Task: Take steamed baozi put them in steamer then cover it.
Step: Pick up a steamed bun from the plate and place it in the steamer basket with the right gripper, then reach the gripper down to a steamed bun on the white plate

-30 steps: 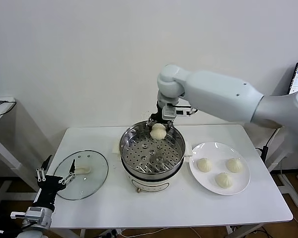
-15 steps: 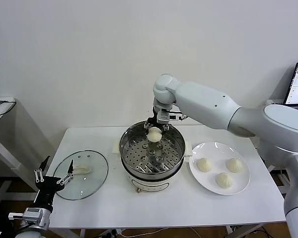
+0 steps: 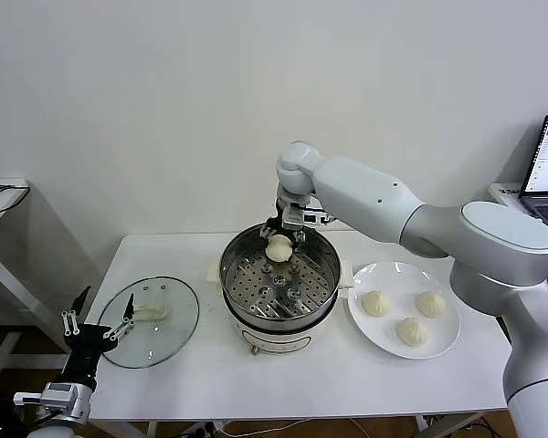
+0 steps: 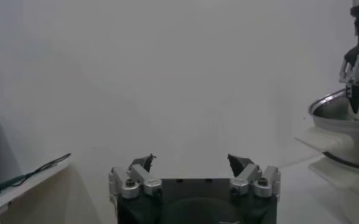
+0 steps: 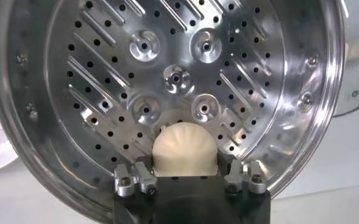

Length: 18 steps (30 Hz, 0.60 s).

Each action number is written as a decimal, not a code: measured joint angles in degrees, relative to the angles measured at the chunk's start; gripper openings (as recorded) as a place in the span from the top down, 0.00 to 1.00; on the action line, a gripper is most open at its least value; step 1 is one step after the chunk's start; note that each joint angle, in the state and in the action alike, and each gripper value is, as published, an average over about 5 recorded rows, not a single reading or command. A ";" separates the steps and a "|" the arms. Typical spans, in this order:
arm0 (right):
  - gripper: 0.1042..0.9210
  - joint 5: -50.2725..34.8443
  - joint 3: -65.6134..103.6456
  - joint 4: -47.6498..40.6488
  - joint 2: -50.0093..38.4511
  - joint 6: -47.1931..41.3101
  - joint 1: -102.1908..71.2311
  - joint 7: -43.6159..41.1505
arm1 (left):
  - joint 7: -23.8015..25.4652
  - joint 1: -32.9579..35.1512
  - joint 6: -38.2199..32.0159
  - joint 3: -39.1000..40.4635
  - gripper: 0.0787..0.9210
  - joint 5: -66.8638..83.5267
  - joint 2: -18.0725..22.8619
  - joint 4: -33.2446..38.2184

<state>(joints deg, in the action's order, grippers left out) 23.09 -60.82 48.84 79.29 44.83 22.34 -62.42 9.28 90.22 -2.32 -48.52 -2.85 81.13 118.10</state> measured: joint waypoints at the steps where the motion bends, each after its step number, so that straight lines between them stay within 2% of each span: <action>1: 0.13 -0.06 0.04 -0.05 -0.03 -0.01 -0.06 0.03 | 0.02 0.01 -0.03 -0.01 0.12 0.00 0.01 0.00; 10: 0.12 -3.79 0.33 2.20 -1.96 -1.52 1.44 -1.10 | 0.17 0.35 -0.16 -0.19 0.12 0.02 0.09 0.10; 18: 0.12 -16.14 -3.04 9.23 -9.49 -7.61 8.95 -6.18 | 0.07 0.68 0.00 0.17 0.12 0.01 0.03 0.63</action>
<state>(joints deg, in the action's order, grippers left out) 6.96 -63.86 58.08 69.80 37.22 31.28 -68.60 9.35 90.90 -2.32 -48.35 -2.84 81.16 118.72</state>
